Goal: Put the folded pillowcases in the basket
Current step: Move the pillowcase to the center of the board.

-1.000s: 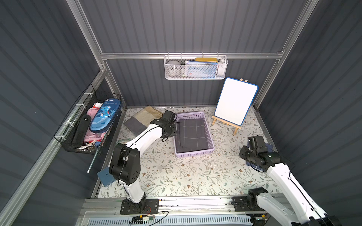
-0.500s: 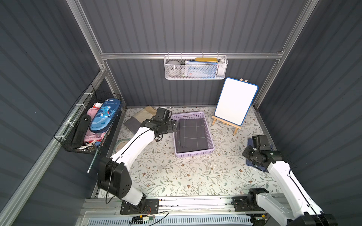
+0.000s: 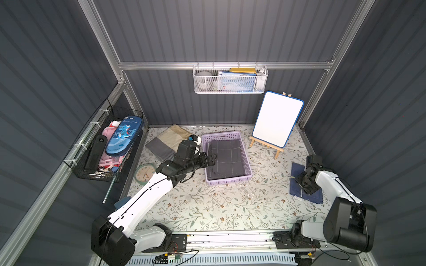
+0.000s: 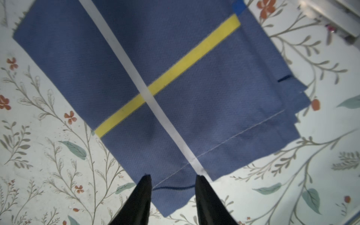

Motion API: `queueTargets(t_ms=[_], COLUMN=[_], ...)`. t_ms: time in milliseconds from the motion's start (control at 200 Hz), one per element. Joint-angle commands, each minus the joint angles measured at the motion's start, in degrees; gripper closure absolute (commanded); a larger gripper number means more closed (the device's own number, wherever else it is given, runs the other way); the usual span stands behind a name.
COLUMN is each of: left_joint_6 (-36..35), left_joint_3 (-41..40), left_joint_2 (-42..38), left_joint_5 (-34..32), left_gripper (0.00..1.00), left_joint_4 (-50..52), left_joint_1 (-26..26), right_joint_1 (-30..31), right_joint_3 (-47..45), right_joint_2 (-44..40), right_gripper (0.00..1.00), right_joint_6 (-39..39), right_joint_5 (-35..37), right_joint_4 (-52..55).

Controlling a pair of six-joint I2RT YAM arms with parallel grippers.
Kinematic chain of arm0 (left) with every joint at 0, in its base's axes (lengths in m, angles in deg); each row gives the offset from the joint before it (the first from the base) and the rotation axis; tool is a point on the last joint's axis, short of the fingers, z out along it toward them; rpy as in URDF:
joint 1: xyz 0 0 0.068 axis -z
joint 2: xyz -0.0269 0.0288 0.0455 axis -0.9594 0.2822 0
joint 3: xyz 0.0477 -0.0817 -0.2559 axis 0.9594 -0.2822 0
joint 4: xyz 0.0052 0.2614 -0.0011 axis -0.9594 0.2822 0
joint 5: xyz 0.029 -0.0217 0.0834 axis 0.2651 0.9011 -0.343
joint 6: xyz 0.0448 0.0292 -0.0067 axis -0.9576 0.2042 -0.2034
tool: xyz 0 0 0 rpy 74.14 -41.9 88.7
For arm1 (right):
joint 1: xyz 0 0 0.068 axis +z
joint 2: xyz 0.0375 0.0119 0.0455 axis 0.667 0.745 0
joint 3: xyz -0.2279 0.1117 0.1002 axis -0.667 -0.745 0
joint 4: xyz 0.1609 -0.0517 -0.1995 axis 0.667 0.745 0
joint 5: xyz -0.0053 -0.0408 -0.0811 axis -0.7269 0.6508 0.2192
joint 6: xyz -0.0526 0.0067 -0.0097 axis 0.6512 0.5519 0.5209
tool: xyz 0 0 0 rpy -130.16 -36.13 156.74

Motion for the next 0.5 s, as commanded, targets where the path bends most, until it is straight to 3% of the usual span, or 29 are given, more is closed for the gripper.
queueTargets(t_ms=[0,350,495], left_joint_6=[2.7,2.8,3.7], left_joint_3=[0.3,2.4,2.2], left_joint_2=[1.5,5.0,4.3], left_joint_5=[2.8,4.2,4.0], left_gripper=[0.00,0.01,0.01], left_joint_4=[-5.3,-6.8,-7.0], left_joint_1=[3.3,4.9,5.1], right_joint_1=[-0.2,0.5,4.1], right_joint_3=[1.1,-5.2,-7.0], right_joint_2=[4.1,4.6,3.4], right_gripper=[0.58,0.61,0.62], right_joint_6=[1.1,2.4,1.3], right_joint_5=[-3.0,-19.0,-24.7], right_joint_4=[0.5,-2.1,-2.7])
